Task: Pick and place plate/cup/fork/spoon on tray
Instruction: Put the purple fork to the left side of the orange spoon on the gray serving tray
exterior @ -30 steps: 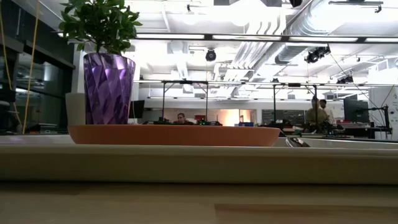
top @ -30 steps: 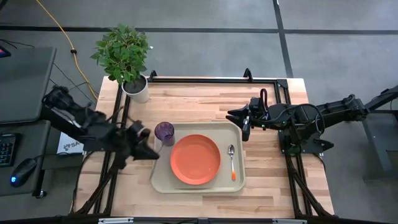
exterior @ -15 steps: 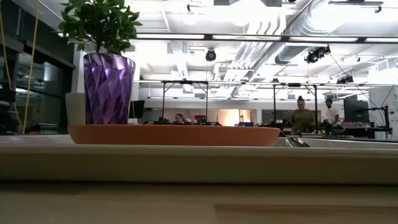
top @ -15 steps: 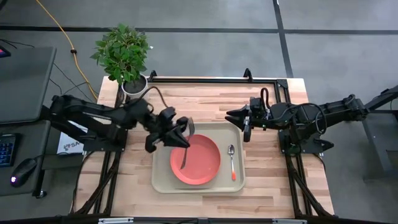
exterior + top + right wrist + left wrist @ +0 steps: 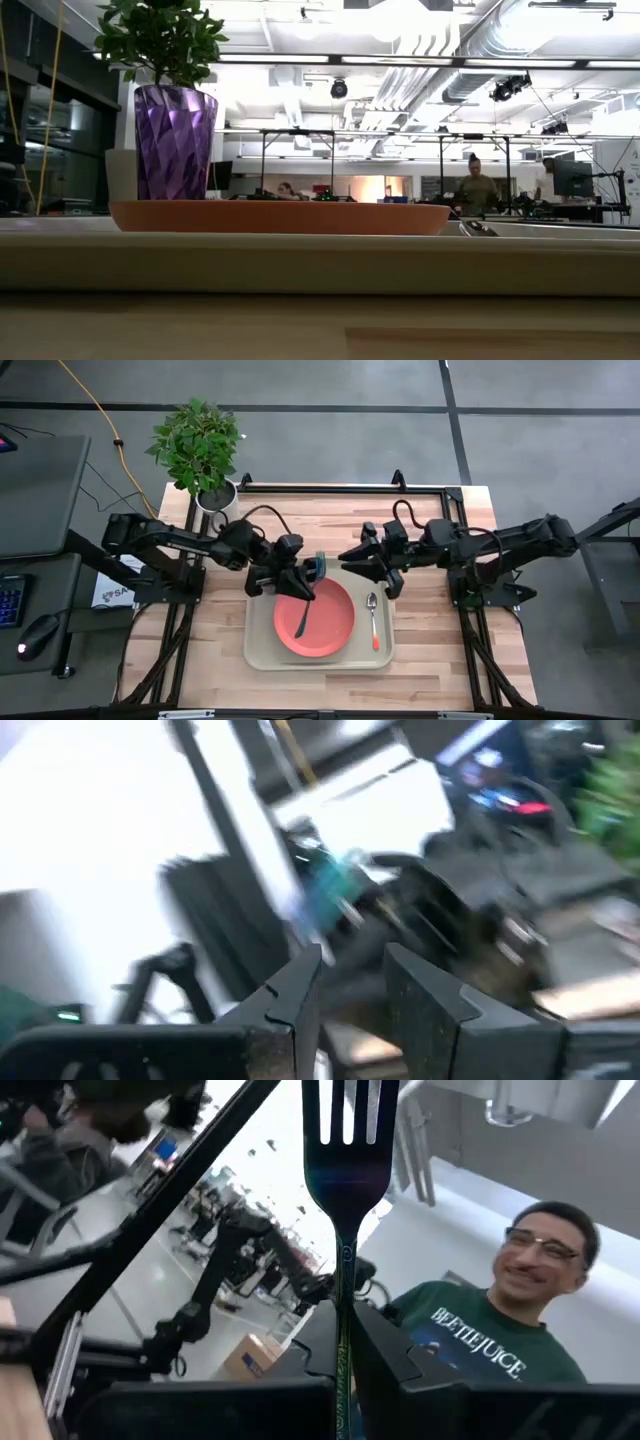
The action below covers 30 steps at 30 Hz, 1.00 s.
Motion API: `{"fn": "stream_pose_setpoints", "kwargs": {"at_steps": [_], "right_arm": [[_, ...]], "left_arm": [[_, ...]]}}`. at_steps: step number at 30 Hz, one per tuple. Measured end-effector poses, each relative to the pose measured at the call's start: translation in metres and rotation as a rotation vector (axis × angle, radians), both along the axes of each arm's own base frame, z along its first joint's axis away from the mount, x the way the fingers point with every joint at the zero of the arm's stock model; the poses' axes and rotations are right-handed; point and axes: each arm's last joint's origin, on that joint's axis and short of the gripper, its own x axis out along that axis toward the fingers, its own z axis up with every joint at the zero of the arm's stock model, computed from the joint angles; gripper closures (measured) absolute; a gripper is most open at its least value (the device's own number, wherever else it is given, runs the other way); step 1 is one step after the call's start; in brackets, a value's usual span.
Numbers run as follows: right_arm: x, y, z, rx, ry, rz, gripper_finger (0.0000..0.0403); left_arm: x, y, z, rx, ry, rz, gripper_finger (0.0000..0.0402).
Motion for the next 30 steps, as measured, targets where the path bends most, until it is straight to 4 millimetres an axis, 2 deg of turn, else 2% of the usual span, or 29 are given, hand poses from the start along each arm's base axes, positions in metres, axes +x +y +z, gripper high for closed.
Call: {"fn": "stream_pose_setpoints", "kwargs": {"at_steps": [6, 19, 30], "right_arm": [[0.010, -0.001, -0.004, 0.047, -0.023, 0.071, 0.0300], [0.033, 0.004, -0.019, 0.176, -0.050, 0.194, 0.0300], [0.034, 0.005, -0.016, 0.231, -0.120, 0.241, 0.0299]], "left_arm": [[0.005, 0.000, -0.007, -0.002, 0.018, 0.014, 0.0401], [0.005, 0.004, -0.006, 0.000, 0.013, 0.037, 0.0401], [0.007, 0.003, -0.009, -0.001, 0.027, 0.034, 0.0401]]}}
